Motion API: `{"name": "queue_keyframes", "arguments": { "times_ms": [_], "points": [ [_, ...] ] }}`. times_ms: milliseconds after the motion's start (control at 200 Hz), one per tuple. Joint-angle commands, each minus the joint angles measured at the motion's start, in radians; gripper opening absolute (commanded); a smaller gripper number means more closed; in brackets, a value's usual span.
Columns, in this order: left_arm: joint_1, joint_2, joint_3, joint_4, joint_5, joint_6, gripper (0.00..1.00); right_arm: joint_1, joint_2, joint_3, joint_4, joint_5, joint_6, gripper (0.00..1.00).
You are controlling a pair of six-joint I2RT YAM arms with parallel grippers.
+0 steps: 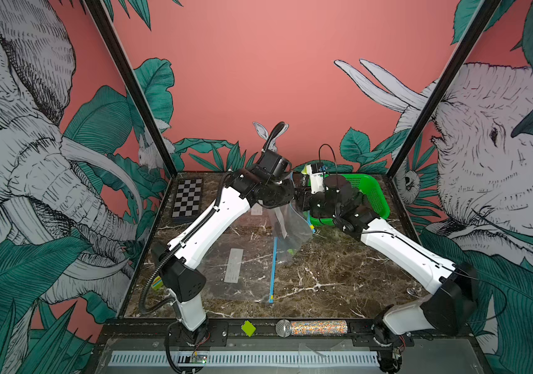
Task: Place the eggplant in a zip-top bag and seal the zipper
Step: Place the eggplant in the zipper food storage bag.
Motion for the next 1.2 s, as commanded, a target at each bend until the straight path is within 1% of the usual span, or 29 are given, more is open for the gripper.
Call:
{"name": "queue_keyframes", "arguments": {
  "times_ms": [0,60,255,275,325,395,490,585,700,740,820,900,1055,1195],
  "points": [
    [0.005,-0.018,0.036,0.001,0.001,0.001,0.00,0.009,-0.050,0.021,-0.039,0.002,-0.045,0.43],
    [0.005,-0.012,0.034,0.001,0.001,0.003,0.00,0.009,-0.065,0.031,-0.064,-0.009,-0.050,0.45],
    [0.005,-0.001,0.022,0.020,0.013,-0.003,0.00,0.009,-0.080,0.043,-0.100,-0.046,-0.037,0.45],
    [0.005,0.000,0.023,0.020,0.015,-0.004,0.00,0.009,-0.079,0.072,-0.103,-0.046,-0.035,0.45],
    [0.005,0.001,0.021,0.019,0.014,-0.004,0.00,0.009,-0.080,0.078,-0.106,-0.047,-0.029,0.45],
    [0.005,0.000,0.021,0.017,0.008,-0.002,0.00,0.009,-0.086,0.087,-0.117,-0.054,-0.032,0.52],
    [0.005,-0.002,0.020,0.015,0.000,0.001,0.00,0.009,-0.090,0.099,-0.142,-0.064,-0.039,0.53],
    [0.005,0.000,0.023,0.018,0.003,0.001,0.00,0.007,-0.096,0.106,-0.151,-0.069,-0.046,0.53],
    [0.005,0.001,0.022,0.028,0.007,0.005,0.00,-0.005,-0.100,0.098,-0.148,-0.068,-0.037,0.46],
    [0.005,0.000,0.021,0.031,0.009,0.007,0.00,-0.009,-0.104,0.092,-0.144,-0.058,-0.036,0.45],
    [0.005,-0.004,0.016,0.043,0.017,0.010,0.00,-0.036,-0.112,0.087,-0.146,-0.066,-0.024,0.47],
    [0.005,-0.010,0.009,0.062,0.030,0.016,0.00,-0.081,-0.115,0.091,-0.151,-0.130,0.008,0.52],
    [0.005,-0.025,-0.016,0.119,0.064,0.039,0.00,-0.147,-0.148,0.085,-0.198,-0.206,0.008,0.53],
    [0.005,-0.056,-0.068,0.234,0.108,0.068,0.00,-0.191,-0.192,0.066,-0.224,-0.264,0.017,0.54]
  ]
}}
